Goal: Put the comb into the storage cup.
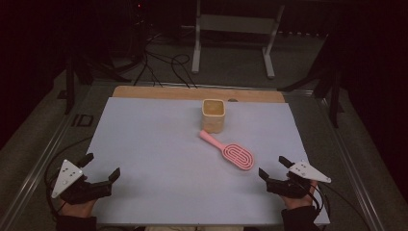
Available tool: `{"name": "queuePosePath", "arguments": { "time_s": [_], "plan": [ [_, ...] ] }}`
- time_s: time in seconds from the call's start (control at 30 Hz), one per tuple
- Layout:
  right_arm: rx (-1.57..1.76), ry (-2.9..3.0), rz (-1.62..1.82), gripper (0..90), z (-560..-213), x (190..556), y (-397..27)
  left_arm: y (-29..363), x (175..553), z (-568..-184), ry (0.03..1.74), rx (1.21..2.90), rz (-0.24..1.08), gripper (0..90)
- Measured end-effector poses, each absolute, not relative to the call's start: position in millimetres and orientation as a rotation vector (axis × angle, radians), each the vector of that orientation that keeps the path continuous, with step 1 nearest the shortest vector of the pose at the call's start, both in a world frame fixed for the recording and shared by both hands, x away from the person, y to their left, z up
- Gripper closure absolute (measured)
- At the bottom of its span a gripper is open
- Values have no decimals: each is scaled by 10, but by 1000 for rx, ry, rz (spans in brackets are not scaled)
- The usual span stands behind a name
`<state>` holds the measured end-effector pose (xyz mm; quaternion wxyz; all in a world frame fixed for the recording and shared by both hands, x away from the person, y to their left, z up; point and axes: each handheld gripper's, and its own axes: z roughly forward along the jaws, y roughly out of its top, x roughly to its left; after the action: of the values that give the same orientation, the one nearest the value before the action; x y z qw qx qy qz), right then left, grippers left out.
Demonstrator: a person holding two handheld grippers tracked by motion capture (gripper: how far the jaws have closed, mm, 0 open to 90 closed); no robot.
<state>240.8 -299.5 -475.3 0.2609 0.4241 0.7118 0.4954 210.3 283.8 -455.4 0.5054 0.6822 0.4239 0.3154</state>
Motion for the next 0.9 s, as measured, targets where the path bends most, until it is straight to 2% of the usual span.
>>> {"name": "queuePosePath", "arguments": {
  "time_s": [0.9],
  "plan": [
    [1184,2000,1317,90,-4822,2494,-2884,2799,2114,-4597,1036,1666,762,5]
  ]
}}
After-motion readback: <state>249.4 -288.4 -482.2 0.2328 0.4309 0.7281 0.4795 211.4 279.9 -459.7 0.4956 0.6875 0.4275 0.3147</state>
